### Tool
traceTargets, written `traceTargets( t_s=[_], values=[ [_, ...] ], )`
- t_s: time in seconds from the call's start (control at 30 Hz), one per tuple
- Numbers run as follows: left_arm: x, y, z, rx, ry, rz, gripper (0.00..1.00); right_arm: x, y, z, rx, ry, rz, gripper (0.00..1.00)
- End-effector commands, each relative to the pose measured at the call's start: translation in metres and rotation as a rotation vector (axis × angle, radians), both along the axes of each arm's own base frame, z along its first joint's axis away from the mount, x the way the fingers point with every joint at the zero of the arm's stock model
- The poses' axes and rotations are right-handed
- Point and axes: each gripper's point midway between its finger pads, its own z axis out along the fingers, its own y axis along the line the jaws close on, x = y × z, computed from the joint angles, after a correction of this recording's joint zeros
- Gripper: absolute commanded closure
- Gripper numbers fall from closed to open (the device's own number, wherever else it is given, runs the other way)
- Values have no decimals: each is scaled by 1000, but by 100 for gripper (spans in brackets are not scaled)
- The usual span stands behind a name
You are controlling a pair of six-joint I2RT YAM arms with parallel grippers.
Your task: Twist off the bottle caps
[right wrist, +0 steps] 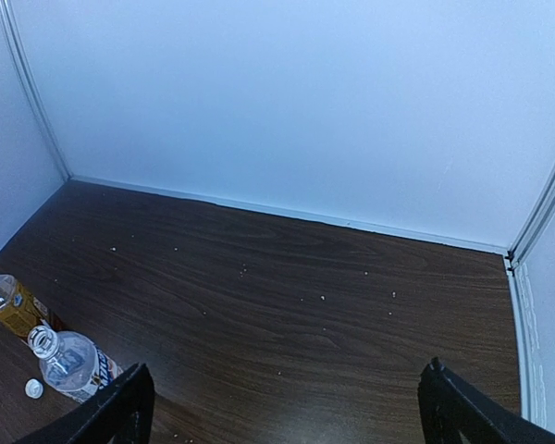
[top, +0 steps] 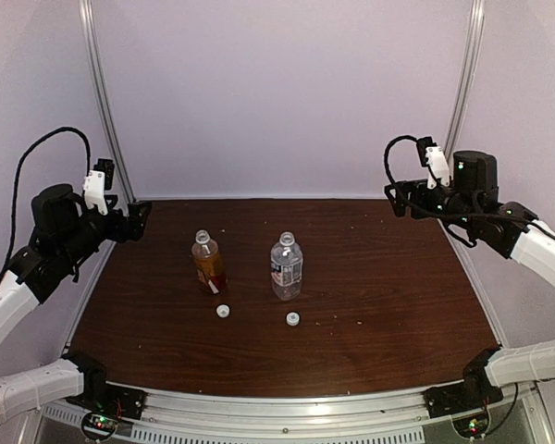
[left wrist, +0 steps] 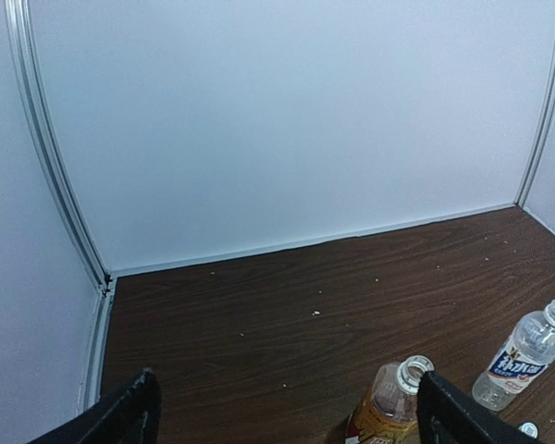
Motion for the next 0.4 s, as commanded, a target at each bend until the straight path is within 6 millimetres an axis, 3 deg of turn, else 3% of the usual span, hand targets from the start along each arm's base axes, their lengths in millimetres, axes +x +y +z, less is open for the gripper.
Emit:
traceTargets(
  t_s=[0.0, 0.37],
  values=[
    [1, 1, 15, -8, -58, 1, 2, -4, 0, 7, 19, -27, 17, 0],
    [1, 3, 13, -2, -53, 10, 2, -3, 0, 8, 15, -25, 11, 0]
  ],
)
